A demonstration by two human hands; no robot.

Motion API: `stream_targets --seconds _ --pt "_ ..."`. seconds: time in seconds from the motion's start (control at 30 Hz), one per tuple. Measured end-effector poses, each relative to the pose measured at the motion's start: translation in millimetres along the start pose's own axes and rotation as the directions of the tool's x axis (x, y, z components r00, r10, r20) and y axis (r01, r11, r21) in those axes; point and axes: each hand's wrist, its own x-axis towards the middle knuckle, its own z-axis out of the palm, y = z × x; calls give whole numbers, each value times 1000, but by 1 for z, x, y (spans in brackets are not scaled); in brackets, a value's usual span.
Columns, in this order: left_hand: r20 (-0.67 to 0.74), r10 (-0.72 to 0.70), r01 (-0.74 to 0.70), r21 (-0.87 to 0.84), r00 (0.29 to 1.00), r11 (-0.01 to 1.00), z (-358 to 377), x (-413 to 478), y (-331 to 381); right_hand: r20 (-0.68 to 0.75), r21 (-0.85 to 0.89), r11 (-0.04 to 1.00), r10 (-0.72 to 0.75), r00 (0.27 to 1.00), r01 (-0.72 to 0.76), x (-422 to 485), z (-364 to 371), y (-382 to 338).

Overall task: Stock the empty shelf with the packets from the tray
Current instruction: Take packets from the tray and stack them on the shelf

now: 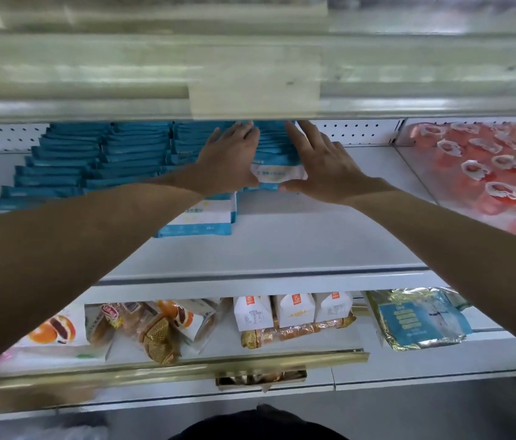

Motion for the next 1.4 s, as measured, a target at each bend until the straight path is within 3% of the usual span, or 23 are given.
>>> stream_targets --seconds 0.17,0.3,0.43,0.6,0.87,1.4 --pt "37 23 -21 -53 999 998 -23 -29 -42 -119 -50 996 -83 989 77 7 -19 -23" --pt "160 -49 62 -76 986 995 -30 -64 -86 -137 21 983 -180 974 185 15 -17 -59" --pt "253 20 -6 -56 967 998 -31 -88 -111 70 37 976 -216 974 214 27 -12 -95" --pt "416 -21 -23 101 909 995 -25 -109 -124 236 -74 958 -254 938 278 28 -1 -121" --pt "331 14 -62 136 943 989 -11 -105 -104 290 -216 943 -186 939 254 33 5 -130" --pt "35 -38 26 295 999 955 4 -56 -95 133 -352 926 -93 987 135 65 16 -124"
